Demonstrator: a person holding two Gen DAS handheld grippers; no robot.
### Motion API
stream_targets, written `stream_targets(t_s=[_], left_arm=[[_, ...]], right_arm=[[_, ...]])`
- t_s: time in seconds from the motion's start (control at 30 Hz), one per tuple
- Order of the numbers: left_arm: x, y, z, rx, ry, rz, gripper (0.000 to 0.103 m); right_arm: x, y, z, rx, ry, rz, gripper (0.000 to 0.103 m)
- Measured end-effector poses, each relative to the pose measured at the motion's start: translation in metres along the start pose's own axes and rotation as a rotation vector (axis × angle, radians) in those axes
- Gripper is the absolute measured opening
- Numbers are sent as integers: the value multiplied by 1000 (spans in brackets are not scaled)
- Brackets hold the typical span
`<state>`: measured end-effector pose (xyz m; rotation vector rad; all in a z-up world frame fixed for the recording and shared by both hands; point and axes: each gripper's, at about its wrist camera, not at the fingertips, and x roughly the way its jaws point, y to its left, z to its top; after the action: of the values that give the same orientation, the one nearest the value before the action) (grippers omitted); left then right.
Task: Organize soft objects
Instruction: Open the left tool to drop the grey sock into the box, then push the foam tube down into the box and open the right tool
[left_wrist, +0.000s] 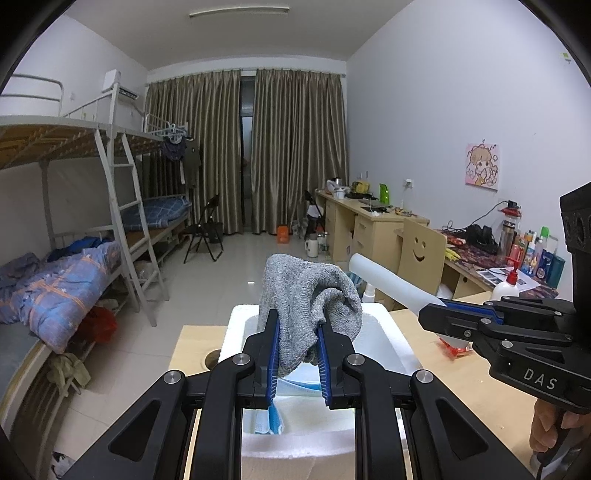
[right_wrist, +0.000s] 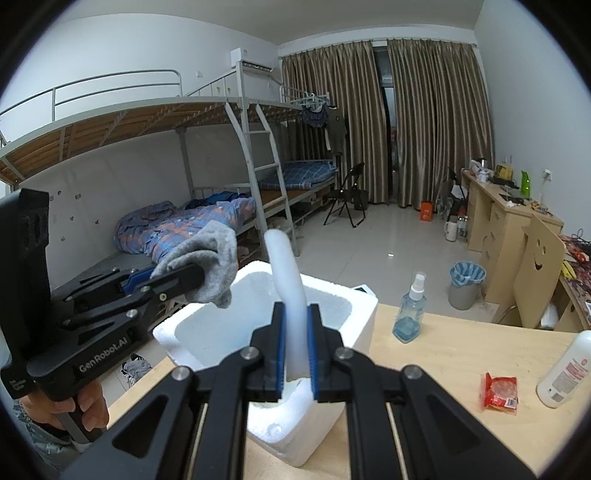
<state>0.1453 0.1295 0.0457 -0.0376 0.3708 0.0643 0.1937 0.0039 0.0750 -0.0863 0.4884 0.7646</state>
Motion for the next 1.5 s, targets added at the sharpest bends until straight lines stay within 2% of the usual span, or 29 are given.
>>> stream_targets(t_s=[0.47, 0.6, 0.67, 0.7, 0.77, 0.83, 1.0, 1.5], left_arm=[[23, 5, 1, 0, 34, -6, 19], [28, 4, 2, 13, 37, -16, 22], [28, 5, 2, 16, 35, -19, 27], [29, 5, 2, 17, 34, -17, 32], [30, 5, 1, 22, 32, -11, 47], [30, 6, 0, 18, 23, 4, 76], [23, 8, 0, 17, -16, 35, 103], [-8, 18, -1, 10, -69, 73, 103]], right_arm=[[8, -2, 1, 4, 16, -1, 13], [7, -1, 2, 4, 14, -6, 13], [6, -1, 3, 2, 11, -9, 13], [6, -1, 3, 2, 11, -10, 13], [6, -1, 3, 3, 9, -11, 13], [7, -1, 3, 1, 9, -13, 13], [7, -1, 3, 0, 6, -14, 13], [9, 6, 2, -8, 8, -4, 13]])
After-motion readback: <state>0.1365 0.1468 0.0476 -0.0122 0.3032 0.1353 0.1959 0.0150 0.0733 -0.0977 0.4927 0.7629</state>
